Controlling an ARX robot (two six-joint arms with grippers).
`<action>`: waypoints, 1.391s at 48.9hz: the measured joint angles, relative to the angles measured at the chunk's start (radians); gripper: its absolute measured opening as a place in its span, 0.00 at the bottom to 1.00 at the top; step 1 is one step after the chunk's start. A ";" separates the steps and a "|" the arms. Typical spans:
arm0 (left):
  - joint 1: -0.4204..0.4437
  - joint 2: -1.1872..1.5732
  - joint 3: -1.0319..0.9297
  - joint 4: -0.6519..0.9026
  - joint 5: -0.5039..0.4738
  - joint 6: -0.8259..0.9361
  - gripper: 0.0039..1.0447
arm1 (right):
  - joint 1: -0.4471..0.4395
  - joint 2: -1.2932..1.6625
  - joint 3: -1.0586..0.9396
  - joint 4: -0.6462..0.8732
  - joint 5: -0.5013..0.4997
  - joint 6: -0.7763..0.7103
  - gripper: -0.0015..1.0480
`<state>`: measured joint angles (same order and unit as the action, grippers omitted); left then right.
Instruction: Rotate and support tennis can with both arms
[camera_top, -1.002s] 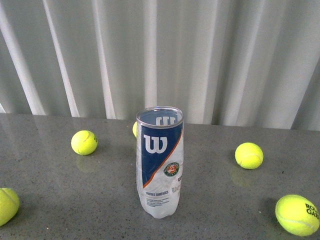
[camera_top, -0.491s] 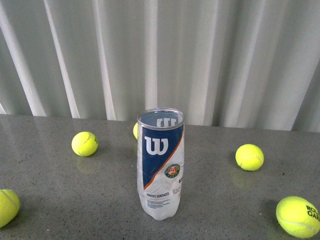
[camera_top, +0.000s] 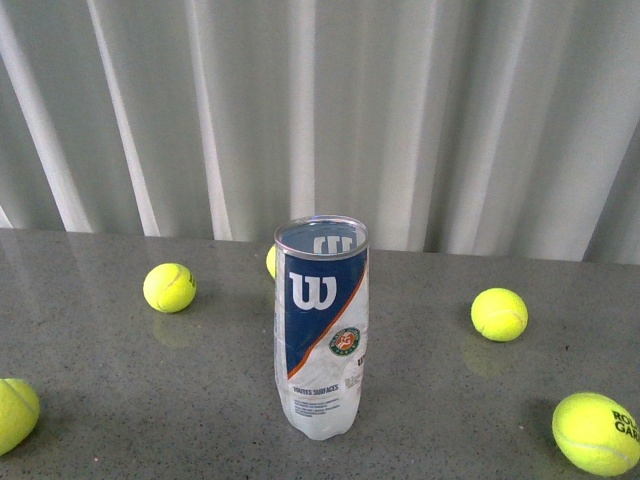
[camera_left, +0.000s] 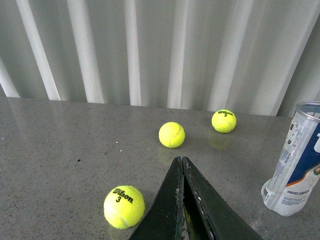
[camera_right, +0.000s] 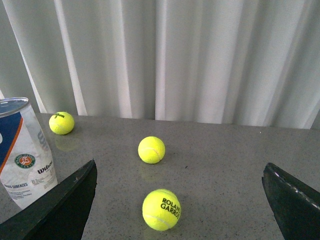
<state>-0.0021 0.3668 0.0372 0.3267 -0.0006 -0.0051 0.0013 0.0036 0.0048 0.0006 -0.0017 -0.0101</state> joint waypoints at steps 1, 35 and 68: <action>0.000 -0.007 -0.002 -0.006 0.000 0.000 0.03 | 0.000 0.000 0.000 0.000 0.000 0.000 0.93; 0.000 -0.363 -0.012 -0.322 0.000 0.000 0.03 | 0.000 0.000 0.000 0.000 0.000 0.000 0.93; 0.000 -0.364 -0.012 -0.326 0.000 0.000 0.78 | 0.000 0.000 0.000 0.000 0.000 0.000 0.93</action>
<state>-0.0021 0.0032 0.0250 0.0006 -0.0006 -0.0051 0.0013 0.0036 0.0048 0.0006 -0.0017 -0.0101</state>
